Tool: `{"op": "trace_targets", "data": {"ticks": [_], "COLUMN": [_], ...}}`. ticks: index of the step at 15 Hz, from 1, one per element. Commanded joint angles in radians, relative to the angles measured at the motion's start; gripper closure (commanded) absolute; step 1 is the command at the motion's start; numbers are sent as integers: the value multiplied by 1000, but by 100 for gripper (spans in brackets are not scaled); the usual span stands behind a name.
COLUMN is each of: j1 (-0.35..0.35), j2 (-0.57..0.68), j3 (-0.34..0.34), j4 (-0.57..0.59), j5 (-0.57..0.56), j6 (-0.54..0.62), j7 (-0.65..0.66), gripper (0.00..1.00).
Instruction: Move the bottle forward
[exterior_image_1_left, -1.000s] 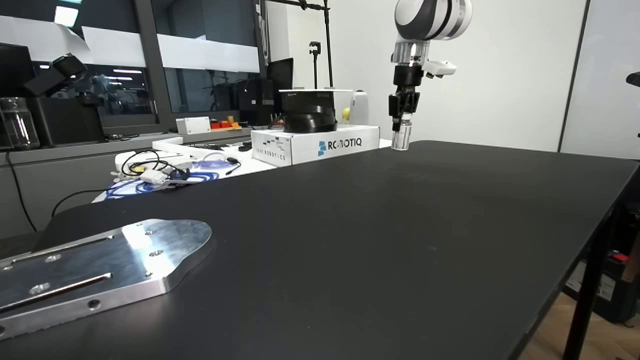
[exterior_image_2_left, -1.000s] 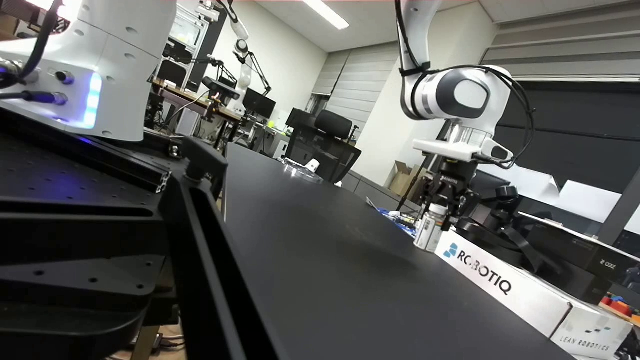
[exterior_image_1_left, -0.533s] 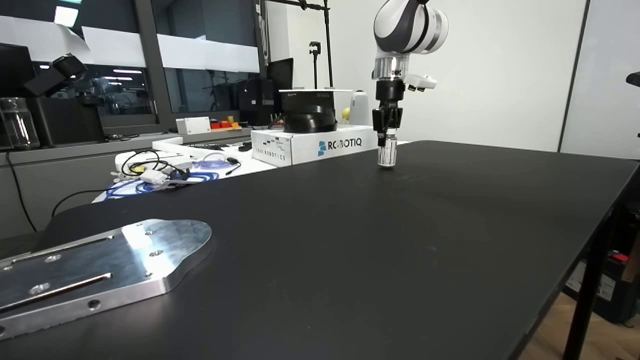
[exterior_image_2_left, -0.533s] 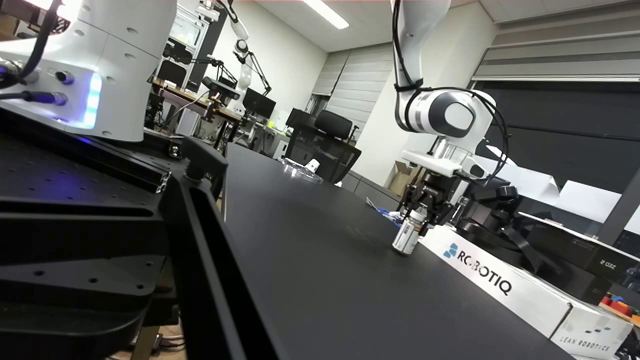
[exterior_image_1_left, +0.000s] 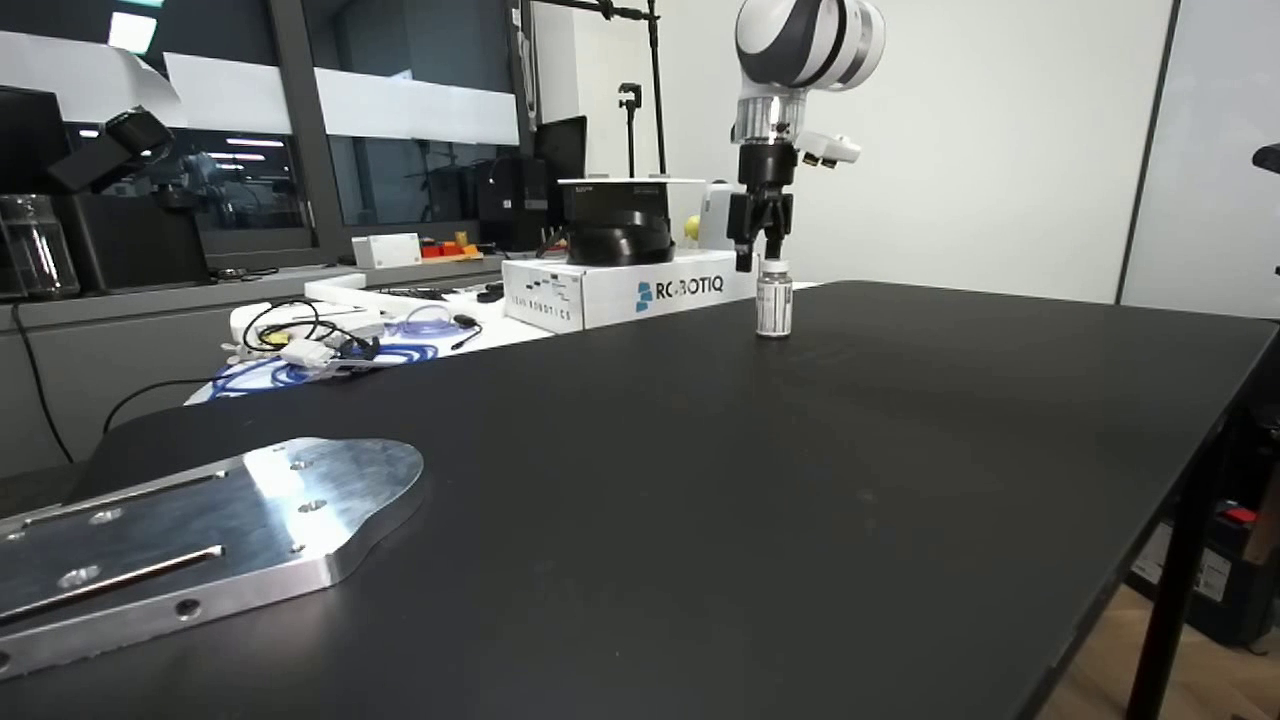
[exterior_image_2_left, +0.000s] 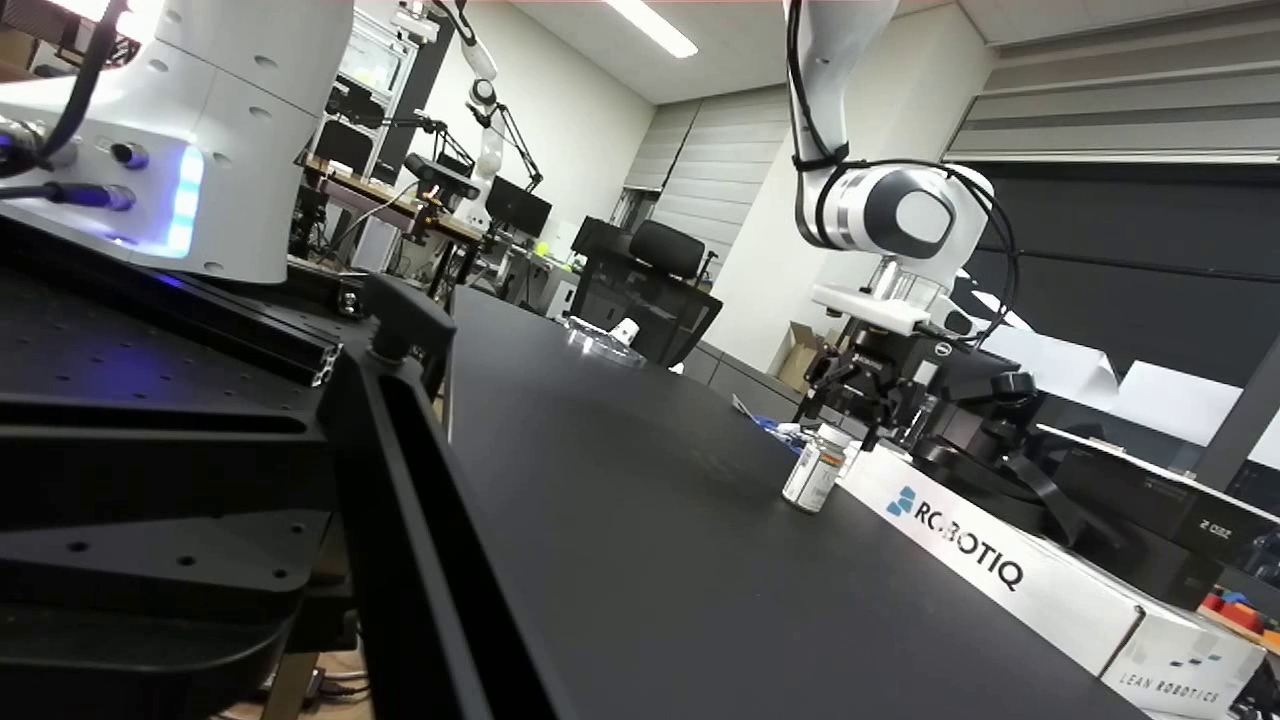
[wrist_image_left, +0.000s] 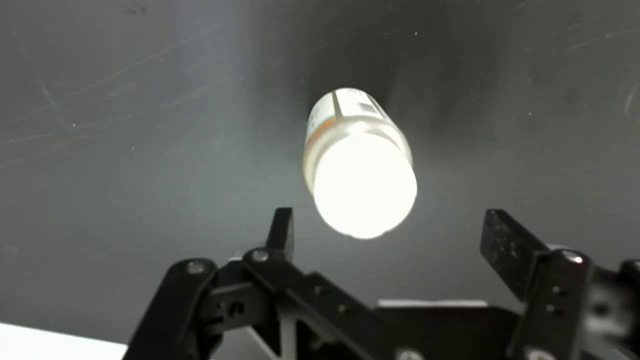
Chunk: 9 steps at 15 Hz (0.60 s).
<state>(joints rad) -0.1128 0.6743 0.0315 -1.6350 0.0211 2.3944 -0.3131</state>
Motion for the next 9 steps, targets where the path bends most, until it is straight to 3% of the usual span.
{"op": "trace_targets", "data": {"ticks": [1,5,6,9], "j1": [10,30,18,19], "j2": [-129,-223,-165,-207], "j3": [3,-21,-2,-7], "j4": [-43,-65,-15,-39], "j5": [-11,-44,-21,-24], "j6": [-38,-140,-99,-137], "j7": [23,35,1,1], "gripper": [0,0,0,0]}}
